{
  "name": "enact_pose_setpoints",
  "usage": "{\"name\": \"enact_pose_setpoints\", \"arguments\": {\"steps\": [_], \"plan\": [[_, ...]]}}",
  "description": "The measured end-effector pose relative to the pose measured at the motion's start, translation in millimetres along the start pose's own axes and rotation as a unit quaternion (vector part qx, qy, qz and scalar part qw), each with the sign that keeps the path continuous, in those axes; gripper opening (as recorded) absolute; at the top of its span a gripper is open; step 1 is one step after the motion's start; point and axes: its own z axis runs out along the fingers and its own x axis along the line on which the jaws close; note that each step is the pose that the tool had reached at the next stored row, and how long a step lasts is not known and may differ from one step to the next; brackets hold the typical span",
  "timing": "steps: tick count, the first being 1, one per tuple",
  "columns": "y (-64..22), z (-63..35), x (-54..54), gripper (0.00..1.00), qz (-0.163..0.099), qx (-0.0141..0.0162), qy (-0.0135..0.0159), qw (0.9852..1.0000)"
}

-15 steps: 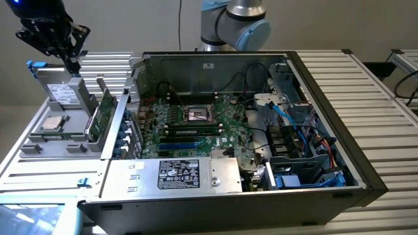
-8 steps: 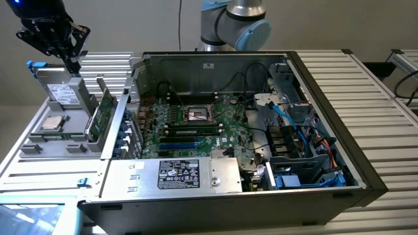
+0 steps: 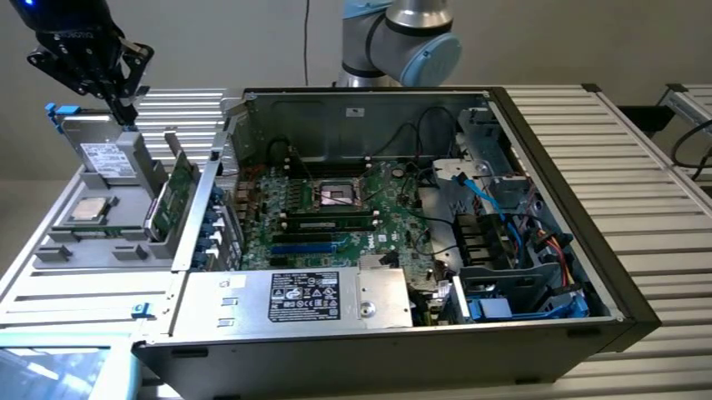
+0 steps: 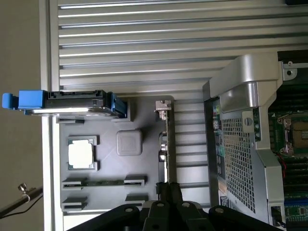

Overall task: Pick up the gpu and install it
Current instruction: 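Pick up the gpu and move the gpu toward the slot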

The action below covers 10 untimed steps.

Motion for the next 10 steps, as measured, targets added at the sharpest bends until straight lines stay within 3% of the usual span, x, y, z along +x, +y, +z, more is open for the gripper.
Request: {"name": "enact_pose_setpoints", "arguments": {"steps": [1,5,10], "plan": [[0.0,0.0,0.0,0.13,0.000,0.0000,0.0000,1.0000],[0.0,0.0,0.0,0.37,0.000,0.0000,0.0000,1.0000],[-0.4,6.7,1.2,0.44,-0.001,0.0000,-0.0008,1.0000]]}}
